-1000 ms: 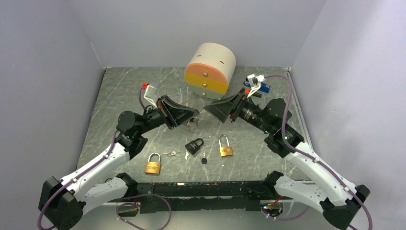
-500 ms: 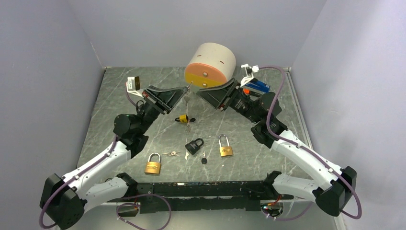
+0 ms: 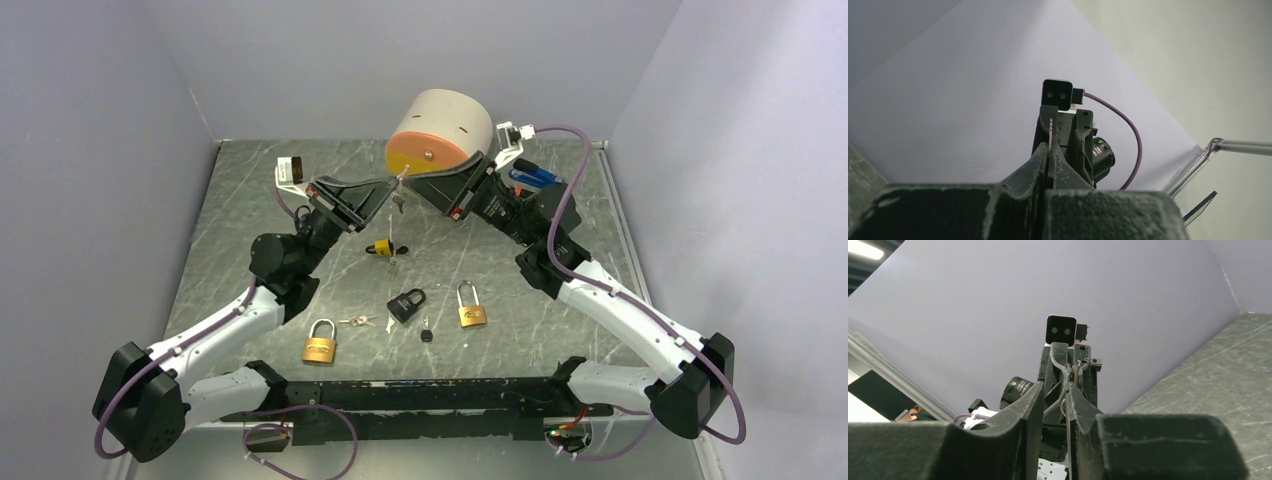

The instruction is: Unlock with the key

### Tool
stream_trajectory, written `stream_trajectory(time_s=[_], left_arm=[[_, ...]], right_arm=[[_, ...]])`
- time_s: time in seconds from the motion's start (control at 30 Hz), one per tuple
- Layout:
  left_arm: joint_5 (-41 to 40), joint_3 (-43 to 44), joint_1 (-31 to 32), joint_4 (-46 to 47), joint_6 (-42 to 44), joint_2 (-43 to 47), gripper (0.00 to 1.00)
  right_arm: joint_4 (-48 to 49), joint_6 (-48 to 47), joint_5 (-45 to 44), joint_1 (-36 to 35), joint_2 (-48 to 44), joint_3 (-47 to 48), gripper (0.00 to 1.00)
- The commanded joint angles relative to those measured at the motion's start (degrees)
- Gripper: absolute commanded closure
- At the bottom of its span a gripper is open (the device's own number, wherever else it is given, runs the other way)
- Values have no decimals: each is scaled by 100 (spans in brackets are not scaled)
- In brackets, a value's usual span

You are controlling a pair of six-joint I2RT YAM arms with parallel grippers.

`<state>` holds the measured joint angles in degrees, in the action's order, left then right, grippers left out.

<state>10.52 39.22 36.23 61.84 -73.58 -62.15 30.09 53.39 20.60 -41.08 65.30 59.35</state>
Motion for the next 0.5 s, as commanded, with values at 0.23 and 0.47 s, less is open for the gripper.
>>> stream_trajectory(time_s=[0.23,0.47], left_arm=[[-182,59,22,630,-239,-100,97],[-131,112,28,723,-284,-200,98]], right_arm=[[-404,-188,56,-29,128,516,63],[-605,-162,276,-28,319,741,78]])
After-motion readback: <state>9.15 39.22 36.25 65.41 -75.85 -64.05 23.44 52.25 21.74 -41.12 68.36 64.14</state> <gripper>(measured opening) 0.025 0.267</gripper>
